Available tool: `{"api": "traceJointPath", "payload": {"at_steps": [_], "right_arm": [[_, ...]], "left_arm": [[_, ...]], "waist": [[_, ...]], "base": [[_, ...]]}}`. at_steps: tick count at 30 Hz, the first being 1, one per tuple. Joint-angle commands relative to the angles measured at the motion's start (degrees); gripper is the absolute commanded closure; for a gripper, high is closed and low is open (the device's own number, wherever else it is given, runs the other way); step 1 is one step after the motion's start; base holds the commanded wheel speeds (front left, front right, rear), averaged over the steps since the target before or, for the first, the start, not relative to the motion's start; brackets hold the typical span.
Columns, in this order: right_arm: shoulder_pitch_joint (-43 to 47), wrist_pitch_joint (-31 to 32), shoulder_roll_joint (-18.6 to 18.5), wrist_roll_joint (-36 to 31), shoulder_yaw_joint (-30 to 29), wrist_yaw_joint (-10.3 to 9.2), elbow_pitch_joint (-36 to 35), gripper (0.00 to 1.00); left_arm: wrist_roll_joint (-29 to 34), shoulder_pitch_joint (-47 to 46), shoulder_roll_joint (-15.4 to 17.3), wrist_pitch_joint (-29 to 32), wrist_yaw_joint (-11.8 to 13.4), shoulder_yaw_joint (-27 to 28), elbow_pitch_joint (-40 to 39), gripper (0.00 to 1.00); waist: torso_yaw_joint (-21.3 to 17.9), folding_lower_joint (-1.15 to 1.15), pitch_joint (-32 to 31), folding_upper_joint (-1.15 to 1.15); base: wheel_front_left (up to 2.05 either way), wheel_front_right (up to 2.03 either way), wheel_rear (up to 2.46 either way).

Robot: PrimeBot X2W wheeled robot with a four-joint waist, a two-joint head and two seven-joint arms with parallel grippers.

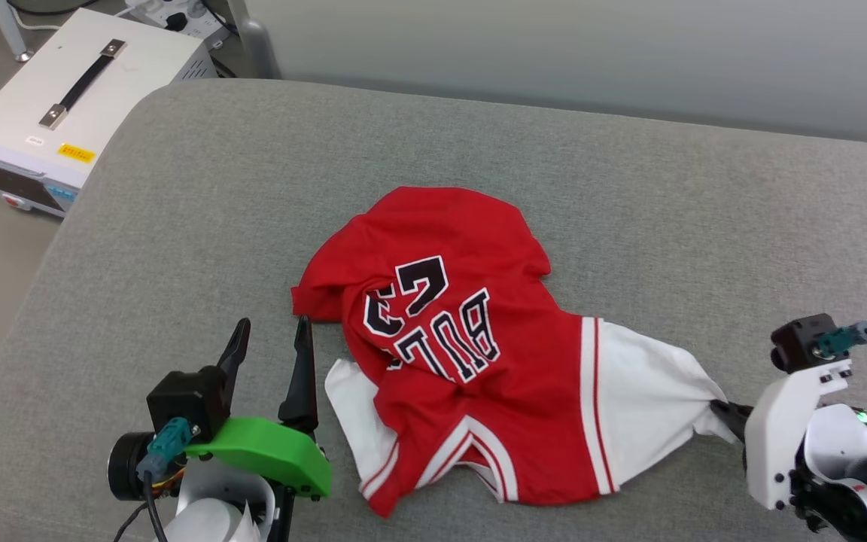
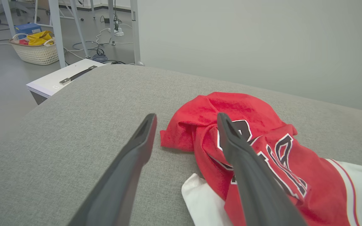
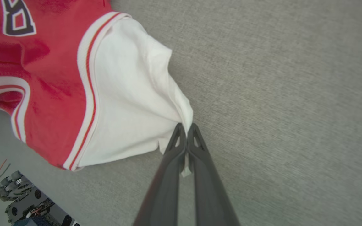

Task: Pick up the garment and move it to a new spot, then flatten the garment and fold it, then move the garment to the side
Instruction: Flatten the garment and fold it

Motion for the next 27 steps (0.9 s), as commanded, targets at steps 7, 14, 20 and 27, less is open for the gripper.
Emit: {"api": "traceJointPath", "payload": {"at_steps": [7,14,20,27], "right_arm": [[7.44,0.86,1.98,-4.24,-14.02,-0.05,-4.11,1.0],[11.07,-0.45,5.1,-6.87,-24.34,-0.05,-2.46,1.0],[9.83,-6.01,7.44,-7.39,-24.06,-0.05,1.39,0.0],[9.49,-17.05,8.4,-9.78,-22.03,-0.05,1.94,0.0]], "left_arm": [[-0.74,1.0,0.94,0.79,0.34,0.25,0.15,0.0],[-0.93,0.47,1.42,1.3,0.23,0.34,0.36,0.0],[-1.14,-0.16,1.44,1.62,-0.16,0.17,1.2,0.0],[-1.69,0.29,1.5,1.7,-0.58,-0.06,2.38,0.0]], "waist": [[-3.92,0.0,-0.16,0.0],[-5.94,0.0,1.55,0.0],[-6.77,0.0,2.45,0.0],[-7.25,0.0,0.94,0.0]], "base": [[0.0,0.0,0.0],[0.0,0.0,0.0],[0.0,0.0,0.0],[0.0,0.0,0.0]]}}
